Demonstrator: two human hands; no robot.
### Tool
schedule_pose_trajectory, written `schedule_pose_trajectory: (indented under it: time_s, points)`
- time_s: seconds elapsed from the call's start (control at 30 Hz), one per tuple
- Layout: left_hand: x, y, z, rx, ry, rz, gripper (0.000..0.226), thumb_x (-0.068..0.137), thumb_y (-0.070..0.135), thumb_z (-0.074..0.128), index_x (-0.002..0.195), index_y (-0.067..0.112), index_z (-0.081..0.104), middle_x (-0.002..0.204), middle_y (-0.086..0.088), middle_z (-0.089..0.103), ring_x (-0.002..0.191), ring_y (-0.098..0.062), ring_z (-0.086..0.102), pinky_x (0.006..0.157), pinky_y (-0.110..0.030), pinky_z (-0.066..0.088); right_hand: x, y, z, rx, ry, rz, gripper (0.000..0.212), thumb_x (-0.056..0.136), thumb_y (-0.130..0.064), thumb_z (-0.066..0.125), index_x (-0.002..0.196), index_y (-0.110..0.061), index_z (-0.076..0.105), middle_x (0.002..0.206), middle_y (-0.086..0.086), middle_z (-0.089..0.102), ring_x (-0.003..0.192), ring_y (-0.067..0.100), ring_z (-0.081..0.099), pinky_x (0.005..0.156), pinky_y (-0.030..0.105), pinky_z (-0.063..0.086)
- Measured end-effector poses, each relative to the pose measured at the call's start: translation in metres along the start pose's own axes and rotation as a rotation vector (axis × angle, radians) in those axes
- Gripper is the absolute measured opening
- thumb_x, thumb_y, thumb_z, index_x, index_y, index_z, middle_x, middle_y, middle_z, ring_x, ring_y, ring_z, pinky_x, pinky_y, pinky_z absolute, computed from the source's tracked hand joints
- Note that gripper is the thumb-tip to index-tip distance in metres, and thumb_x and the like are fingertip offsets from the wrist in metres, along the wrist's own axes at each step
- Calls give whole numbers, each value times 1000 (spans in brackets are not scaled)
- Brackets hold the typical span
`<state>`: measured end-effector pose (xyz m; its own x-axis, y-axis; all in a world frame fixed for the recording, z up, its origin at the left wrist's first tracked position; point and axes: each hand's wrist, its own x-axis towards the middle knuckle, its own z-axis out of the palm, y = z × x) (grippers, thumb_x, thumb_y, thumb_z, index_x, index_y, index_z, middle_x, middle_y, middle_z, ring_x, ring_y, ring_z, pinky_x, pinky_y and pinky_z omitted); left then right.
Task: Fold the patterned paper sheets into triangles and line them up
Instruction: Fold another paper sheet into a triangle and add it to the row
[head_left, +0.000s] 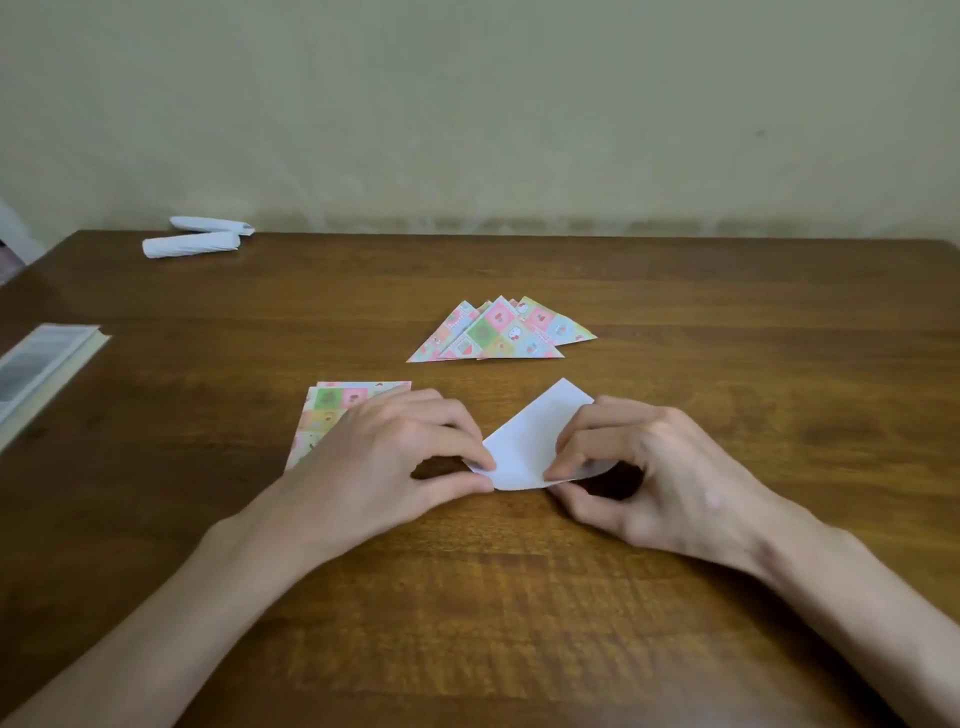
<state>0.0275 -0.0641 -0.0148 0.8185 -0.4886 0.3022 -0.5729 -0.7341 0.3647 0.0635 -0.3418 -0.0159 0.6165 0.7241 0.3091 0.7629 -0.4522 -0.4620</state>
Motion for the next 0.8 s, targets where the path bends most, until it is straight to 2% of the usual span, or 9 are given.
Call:
schedule_pose_trajectory:
  time_s: [0.13,0.33,0.43,0.53,0.63,0.8]
  points:
    - [0,3,0,3,18,5,14,94,43,72,97,33,81,99,23,67,92,1,62,86,-33,49,5,1,1,98,-23,66,11,91,-42,76,87,-32,76,92,-16,67,95,12,65,76,34,52]
    - [2,6,2,-77,40,-54,22,95,50,67,91,32,79,93,22,68,88,-5,64,81,-37,50,6,3,-1,321,-34,173,24,96,-41,69,80,-24,74,80,-4,65,79,21,60,69,39,49]
    - [1,10,2,-180,41,-108,24,94,52,66,88,33,79,87,19,70,82,-10,66,74,-36,53,6,5,-6,449,-58,241,23,95,-38,70,78,-22,74,70,-2,61,63,14,50,59,31,41]
    - [0,14,3,-197,32,-140,22,93,54,67,89,36,80,88,18,70,81,-13,65,70,-35,53,6,6,-8,493,-68,285,24,96,-35,69,83,-17,76,63,-9,54,59,7,42,57,22,35]
    - [0,15,5,-184,30,-193,20,92,54,66,89,39,79,88,19,66,83,-13,63,70,-35,52,8,4,-2,471,5,322,16,97,-33,70,87,-22,76,67,-12,58,61,6,44,58,22,37]
    - [1,17,8,-174,68,-273,23,88,54,64,80,36,76,75,12,61,79,-13,61,66,-27,47,16,2,13,334,146,411,7,95,-33,73,89,-31,74,71,-13,65,59,3,51,61,16,39]
